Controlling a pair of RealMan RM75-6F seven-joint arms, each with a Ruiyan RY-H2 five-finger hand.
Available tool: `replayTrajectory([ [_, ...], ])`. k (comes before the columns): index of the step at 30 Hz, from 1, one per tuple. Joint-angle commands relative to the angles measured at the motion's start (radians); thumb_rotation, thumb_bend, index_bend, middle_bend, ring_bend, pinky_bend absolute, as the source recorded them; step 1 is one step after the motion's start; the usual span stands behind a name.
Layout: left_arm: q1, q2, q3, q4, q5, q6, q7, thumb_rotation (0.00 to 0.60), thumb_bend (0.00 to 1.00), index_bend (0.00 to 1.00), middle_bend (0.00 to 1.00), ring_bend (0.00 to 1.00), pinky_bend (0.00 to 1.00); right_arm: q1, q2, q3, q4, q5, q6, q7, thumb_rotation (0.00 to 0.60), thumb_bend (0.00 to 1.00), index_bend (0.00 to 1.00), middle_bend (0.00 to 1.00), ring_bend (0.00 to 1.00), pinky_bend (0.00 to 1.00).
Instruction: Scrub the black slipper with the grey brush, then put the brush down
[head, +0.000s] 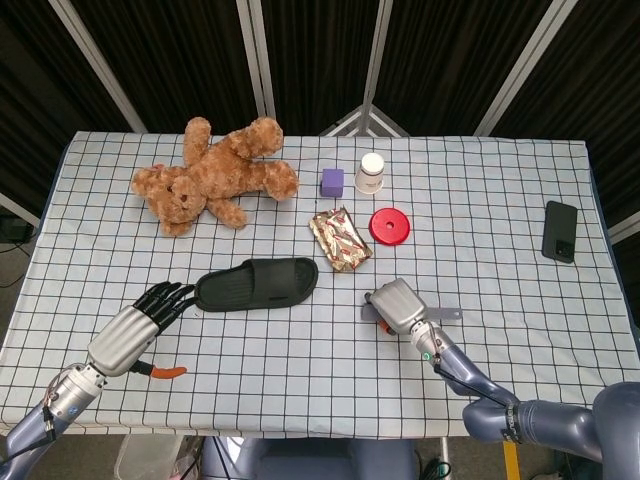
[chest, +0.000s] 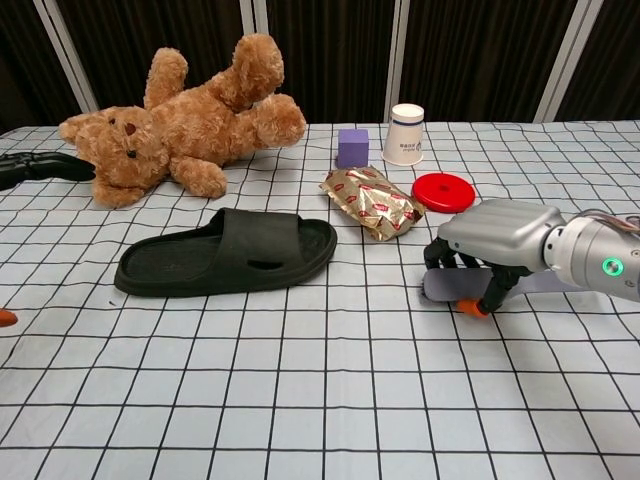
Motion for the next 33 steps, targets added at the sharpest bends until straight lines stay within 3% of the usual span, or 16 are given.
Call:
replayTrajectory([
  [1, 0.001, -0.001, -0.002, 0.003, -0.006, -0.008, 0.003, 0.375, 0.08, 0.0, 0.0, 0.0, 0.07, -0.001, -0.003, -0.006, 0.005, -0.002, -0.007, -0.005, 0.6, 0.47, 0.35, 0.44, 0.4, 0.47],
  [3, 0.002, -0.002, -0.004, 0.006, -0.009, -0.012, -0.001, 0.375, 0.08, 0.0, 0.0, 0.0, 0.07, 0.0, -0.002, -0.009, 0.009, -0.004, -0.015, -0.005, 0.6, 0.47, 0.1, 0.32, 0.31, 0.41],
  [5, 0.004, -0.003, -0.006, 0.011, -0.01, -0.012, -0.008, 0.375, 0.08, 0.0, 0.0, 0.0, 0.07, -0.001, 0.001, -0.009, 0.008, -0.006, -0.016, -0.003, 0.6, 0.47, 0.0, 0.22, 0.24, 0.39],
  [17, 0.018, -0.005, -0.01, 0.032, -0.001, 0.008, -0.04, 0.377, 0.08, 0.0, 0.0, 0.0, 0.07, 0.003, 0.043, 0.014, -0.052, 0.003, -0.002, -0.03, 0.6, 0.47, 0.0, 0.14, 0.18, 0.36],
  [25, 0.029, -0.005, -0.005, 0.035, 0.013, 0.02, -0.047, 0.375, 0.08, 0.0, 0.0, 0.0, 0.07, -0.003, 0.08, 0.011, -0.124, 0.034, 0.015, -0.076, 0.6, 0.47, 0.0, 0.01, 0.05, 0.27],
  [30, 0.054, 0.01, 0.007, 0.025, 0.017, 0.044, -0.03, 0.375, 0.07, 0.0, 0.0, 0.0, 0.07, -0.033, 0.162, 0.019, -0.286, 0.04, 0.076, -0.073, 0.6, 0.45, 0.0, 0.0, 0.0, 0.13],
  [33, 0.099, 0.034, 0.016, 0.005, -0.019, 0.063, 0.022, 0.379, 0.07, 0.0, 0.0, 0.0, 0.07, -0.111, 0.244, 0.004, -0.418, -0.032, 0.209, -0.035, 0.6, 0.44, 0.0, 0.0, 0.0, 0.07],
])
